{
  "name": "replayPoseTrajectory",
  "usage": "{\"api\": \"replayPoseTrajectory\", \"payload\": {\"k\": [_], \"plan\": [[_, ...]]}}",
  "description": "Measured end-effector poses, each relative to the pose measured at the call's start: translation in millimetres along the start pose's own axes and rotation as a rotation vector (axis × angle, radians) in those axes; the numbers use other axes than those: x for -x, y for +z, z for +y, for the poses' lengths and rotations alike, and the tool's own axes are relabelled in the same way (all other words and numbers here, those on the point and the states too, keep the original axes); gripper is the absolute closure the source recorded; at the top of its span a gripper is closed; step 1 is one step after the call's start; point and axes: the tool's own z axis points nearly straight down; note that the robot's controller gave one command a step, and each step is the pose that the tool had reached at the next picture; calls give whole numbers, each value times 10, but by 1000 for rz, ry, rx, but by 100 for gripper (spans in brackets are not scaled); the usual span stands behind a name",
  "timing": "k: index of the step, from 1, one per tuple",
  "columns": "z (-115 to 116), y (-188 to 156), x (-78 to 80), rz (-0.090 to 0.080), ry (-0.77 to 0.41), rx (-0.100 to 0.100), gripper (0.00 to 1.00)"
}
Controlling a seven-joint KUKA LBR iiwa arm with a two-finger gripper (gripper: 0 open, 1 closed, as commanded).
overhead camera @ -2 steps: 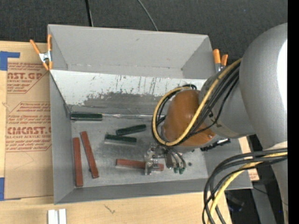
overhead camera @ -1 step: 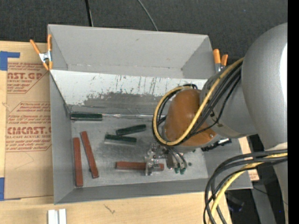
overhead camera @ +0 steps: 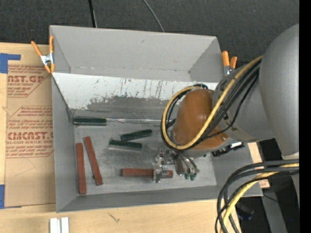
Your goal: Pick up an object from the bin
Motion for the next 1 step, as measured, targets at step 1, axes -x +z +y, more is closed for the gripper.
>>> {"api": "replayPoseTrajectory", "payload": {"k": [1], "plan": [[3,-218,4,0,0,1,100]]}}
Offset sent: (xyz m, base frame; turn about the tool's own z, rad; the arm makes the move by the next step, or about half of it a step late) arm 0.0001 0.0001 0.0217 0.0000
